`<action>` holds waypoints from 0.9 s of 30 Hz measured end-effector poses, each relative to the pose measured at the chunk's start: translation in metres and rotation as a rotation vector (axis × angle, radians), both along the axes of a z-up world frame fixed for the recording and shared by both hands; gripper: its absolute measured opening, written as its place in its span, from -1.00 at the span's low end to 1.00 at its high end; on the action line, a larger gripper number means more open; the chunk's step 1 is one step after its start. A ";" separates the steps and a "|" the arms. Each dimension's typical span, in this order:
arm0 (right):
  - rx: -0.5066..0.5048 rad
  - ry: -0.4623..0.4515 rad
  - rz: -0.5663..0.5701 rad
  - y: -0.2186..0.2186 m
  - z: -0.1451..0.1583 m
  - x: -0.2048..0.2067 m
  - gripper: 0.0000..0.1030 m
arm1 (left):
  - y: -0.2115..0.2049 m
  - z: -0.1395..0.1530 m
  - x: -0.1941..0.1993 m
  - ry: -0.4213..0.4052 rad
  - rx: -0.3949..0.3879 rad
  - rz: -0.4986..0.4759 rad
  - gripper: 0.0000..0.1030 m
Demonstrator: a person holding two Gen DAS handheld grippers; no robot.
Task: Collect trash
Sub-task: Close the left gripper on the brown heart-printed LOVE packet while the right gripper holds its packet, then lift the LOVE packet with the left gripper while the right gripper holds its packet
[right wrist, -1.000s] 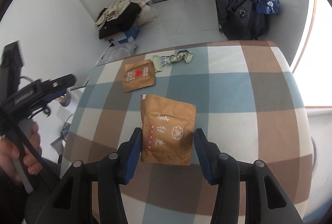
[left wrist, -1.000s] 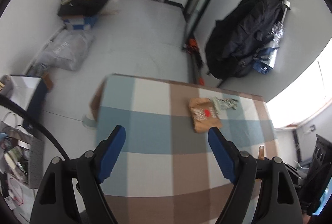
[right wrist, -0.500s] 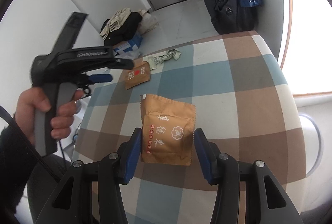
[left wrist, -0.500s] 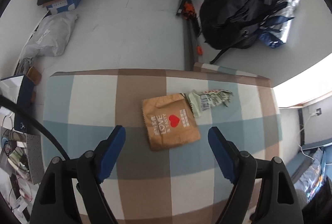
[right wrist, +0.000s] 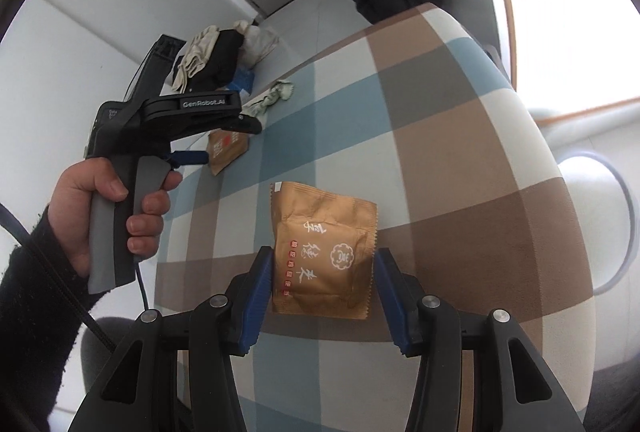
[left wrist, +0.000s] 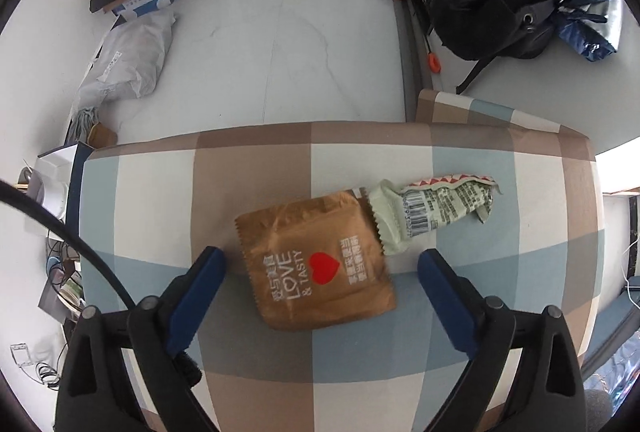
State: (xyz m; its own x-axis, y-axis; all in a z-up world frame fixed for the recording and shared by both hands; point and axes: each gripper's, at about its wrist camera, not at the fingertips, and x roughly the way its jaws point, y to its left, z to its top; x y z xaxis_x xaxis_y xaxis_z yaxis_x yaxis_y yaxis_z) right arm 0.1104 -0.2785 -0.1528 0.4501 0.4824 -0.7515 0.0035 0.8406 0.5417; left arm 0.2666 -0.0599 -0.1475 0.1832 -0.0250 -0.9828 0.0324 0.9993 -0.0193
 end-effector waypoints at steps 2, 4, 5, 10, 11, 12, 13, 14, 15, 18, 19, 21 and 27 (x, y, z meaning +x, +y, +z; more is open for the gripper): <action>0.033 0.022 -0.008 -0.005 -0.003 0.001 -0.04 | -0.001 0.000 0.002 0.021 -0.002 0.007 0.86; 0.058 0.037 -0.009 -0.007 -0.005 0.003 -0.04 | -0.003 -0.001 0.005 0.034 -0.001 0.010 0.85; 0.066 0.040 -0.006 -0.007 -0.005 0.003 -0.04 | -0.002 -0.001 0.005 0.040 -0.001 0.017 0.84; 0.118 0.053 0.018 -0.006 -0.003 0.004 -0.04 | -0.012 0.002 0.007 0.053 -0.001 0.015 0.56; 0.122 0.050 0.021 -0.006 -0.002 0.004 -0.04 | -0.014 0.003 0.006 0.052 -0.001 0.009 0.48; 0.129 0.050 0.023 -0.006 -0.001 0.004 -0.04 | -0.015 0.004 0.006 0.050 -0.002 0.004 0.44; 0.137 0.052 0.023 -0.007 0.000 0.004 -0.04 | -0.016 0.005 0.005 0.048 -0.003 0.002 0.36; 0.145 0.055 0.021 -0.007 -0.001 0.005 -0.04 | -0.018 0.005 0.004 0.046 -0.002 -0.002 0.26; 0.154 0.059 0.018 -0.007 -0.001 0.005 -0.04 | -0.020 0.007 0.003 0.040 -0.004 -0.009 0.18; 0.166 0.065 0.015 -0.007 -0.003 0.007 -0.03 | -0.025 0.009 -0.001 0.017 0.006 -0.028 0.02; 0.161 0.067 0.014 -0.006 -0.004 0.009 -0.03 | -0.025 0.009 -0.001 0.013 0.005 -0.030 -0.01; 0.160 0.079 0.014 -0.004 -0.007 0.011 -0.03 | -0.024 0.010 -0.001 0.011 0.002 -0.028 -0.01; 0.164 0.095 0.007 -0.005 -0.009 0.013 -0.03 | -0.025 0.010 -0.003 -0.002 0.006 -0.020 -0.06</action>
State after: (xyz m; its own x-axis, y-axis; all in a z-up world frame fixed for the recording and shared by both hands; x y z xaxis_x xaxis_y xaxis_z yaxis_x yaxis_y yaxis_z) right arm 0.1231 -0.2840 -0.1616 0.3772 0.6045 -0.7016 0.0556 0.7414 0.6687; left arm 0.2637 -0.0851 -0.1372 0.1846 -0.0231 -0.9825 0.0527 0.9985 -0.0135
